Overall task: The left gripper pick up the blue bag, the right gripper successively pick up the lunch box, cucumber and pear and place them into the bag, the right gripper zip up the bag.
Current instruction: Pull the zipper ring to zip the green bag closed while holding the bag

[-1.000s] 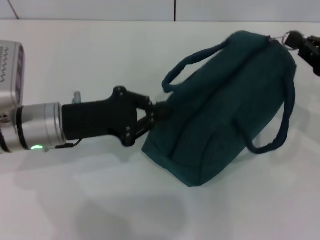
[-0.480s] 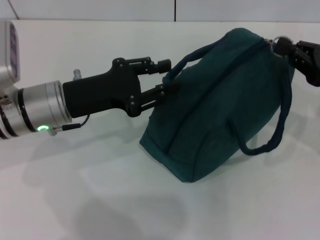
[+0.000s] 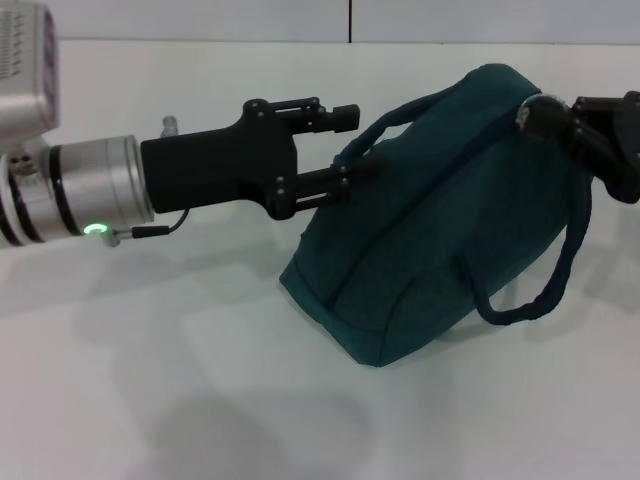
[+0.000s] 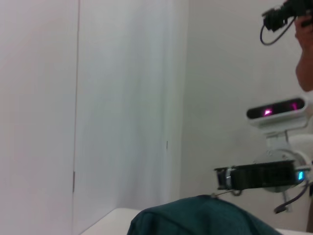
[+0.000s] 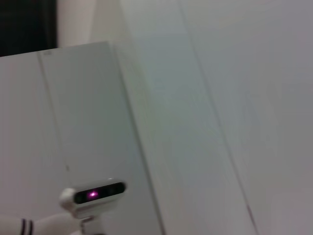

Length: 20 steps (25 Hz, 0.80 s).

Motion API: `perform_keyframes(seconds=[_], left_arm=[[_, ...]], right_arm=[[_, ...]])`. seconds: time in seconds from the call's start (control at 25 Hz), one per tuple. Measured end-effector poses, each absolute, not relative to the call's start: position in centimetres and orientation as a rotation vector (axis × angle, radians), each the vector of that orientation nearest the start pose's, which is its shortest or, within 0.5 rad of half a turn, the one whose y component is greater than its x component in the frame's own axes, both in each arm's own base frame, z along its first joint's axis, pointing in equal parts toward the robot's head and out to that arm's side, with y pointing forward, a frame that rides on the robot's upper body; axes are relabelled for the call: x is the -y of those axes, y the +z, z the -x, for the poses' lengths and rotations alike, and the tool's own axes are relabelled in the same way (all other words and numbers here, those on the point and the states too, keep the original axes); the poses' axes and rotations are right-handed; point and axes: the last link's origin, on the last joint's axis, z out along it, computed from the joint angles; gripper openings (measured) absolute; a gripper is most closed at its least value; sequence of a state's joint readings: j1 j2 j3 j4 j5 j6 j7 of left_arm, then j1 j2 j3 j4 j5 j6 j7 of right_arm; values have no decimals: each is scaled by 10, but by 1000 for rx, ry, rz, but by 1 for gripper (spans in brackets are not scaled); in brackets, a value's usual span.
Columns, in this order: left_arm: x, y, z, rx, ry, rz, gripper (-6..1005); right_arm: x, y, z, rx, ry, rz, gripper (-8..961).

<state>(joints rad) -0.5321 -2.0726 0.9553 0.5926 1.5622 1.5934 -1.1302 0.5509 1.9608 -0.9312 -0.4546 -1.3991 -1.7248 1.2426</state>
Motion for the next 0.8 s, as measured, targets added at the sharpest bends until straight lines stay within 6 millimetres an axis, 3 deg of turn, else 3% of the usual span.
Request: perform_keyframes(seconds=[0.48,0.8], left_arm=[[-348,-13,209,219,-963,2653,555],[-343,-9,204,187,-1006,2688,549]], right_arm=[[-326,39,-205,-266,1353,2715,7],[-329,34,-219,-352,1259,2681,7]])
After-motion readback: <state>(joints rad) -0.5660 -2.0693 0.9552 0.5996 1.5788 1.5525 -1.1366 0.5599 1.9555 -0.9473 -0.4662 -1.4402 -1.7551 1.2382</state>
